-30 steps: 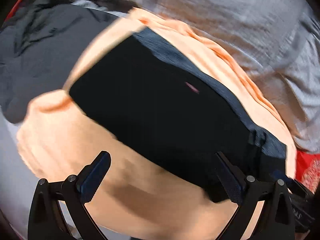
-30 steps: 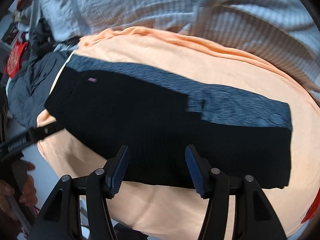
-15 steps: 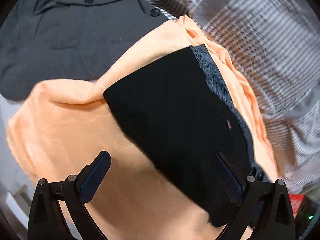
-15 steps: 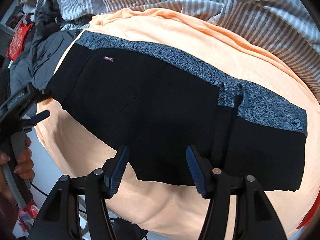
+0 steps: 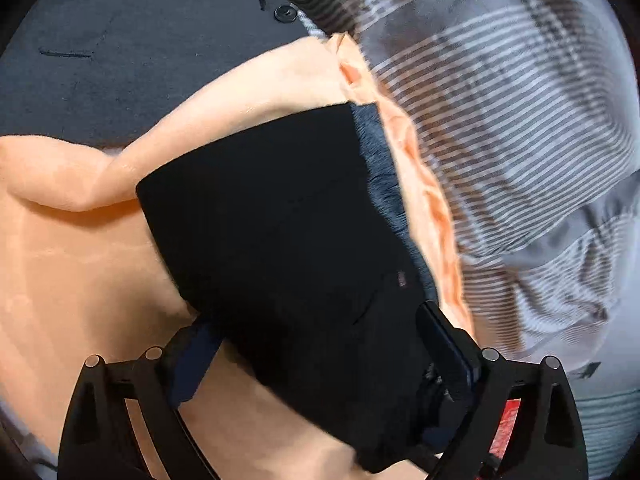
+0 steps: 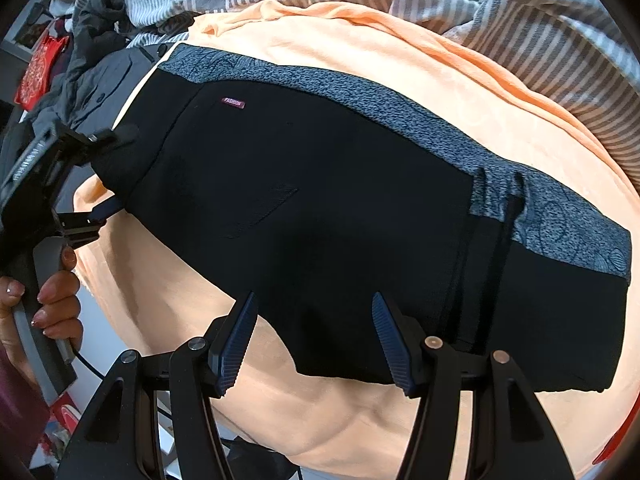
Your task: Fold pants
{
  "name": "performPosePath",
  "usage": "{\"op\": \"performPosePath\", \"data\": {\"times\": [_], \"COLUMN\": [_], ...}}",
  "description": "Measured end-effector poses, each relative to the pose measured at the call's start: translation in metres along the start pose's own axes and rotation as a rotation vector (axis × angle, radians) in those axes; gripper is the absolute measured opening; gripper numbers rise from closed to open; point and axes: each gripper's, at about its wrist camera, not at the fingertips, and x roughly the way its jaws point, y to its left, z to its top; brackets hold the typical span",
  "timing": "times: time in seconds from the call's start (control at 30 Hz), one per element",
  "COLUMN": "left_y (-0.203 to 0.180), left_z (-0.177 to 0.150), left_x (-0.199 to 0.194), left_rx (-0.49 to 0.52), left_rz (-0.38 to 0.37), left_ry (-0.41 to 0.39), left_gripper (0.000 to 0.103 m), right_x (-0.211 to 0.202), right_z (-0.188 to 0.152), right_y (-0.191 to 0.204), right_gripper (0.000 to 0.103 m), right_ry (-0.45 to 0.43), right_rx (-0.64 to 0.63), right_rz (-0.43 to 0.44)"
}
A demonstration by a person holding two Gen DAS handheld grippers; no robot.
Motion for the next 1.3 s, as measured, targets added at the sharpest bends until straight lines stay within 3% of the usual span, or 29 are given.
{"op": "performPosePath", "data": {"times": [0.17, 0.33, 0.4, 0.47, 0.57, 0.67, 0.8, 0.87, 0.97, 1.1, 1.3], "left_y": [0.000, -0.009, -0.014, -0.017, -0.019, -0.052, -0.083, -0.093, -0.102, -0.107, -0.110], "left_z": [-0.001, -0.001, -0.002, -0.002, -0.004, -0.017, -0.038, -0.047, -0.051, -0.053, -0.059], "left_x": [0.011, 0.017, 0.017, 0.017, 0.011, 0.009, 0.011, 0.015, 0.018, 0.020, 0.020], "left_rx": [0.030, 0.046, 0.049, 0.078, 0.106, 0.310, 0.519, 0.610, 0.685, 0.728, 0.776], "left_rz": [0.011, 0.080, 0.138, 0.253, 0.252, 0.372, 0.502, 0.552, 0.588, 0.608, 0.631], "left_ry": [0.031, 0.021, 0.009, 0.007, 0.000, -0.041, -0.099, -0.118, -0.126, -0.130, -0.143], "left_gripper": [0.095, 0.095, 0.079, 0.037, 0.029, 0.028, 0.028, 0.028, 0.028, 0.028, 0.028], "right_x": [0.001, 0.001, 0.000, -0.004, -0.012, -0.023, -0.040, -0.047, -0.052, -0.043, -0.014], "right_z": [0.002, 0.005, 0.006, 0.007, 0.012, 0.024, 0.056, 0.079, 0.119, 0.163, 0.200], "right_y": [0.004, 0.006, 0.005, 0.000, -0.006, -0.012, -0.015, -0.011, 0.007, 0.053, 0.142], "right_gripper": [0.064, 0.064, 0.064, 0.064, 0.064, 0.064, 0.065, 0.082, 0.083, 0.085, 0.092], "right_ry": [-0.003, -0.015, -0.018, -0.023, -0.036, -0.052, -0.034, -0.020, 0.012, 0.093, 0.242], "right_rx": [-0.005, -0.008, 0.000, 0.007, 0.012, 0.015, 0.022, 0.019, 0.004, -0.073, -0.310], "right_rz": [0.010, 0.019, 0.023, 0.030, 0.032, 0.048, 0.144, 0.208, 0.305, 0.366, 0.296]}}
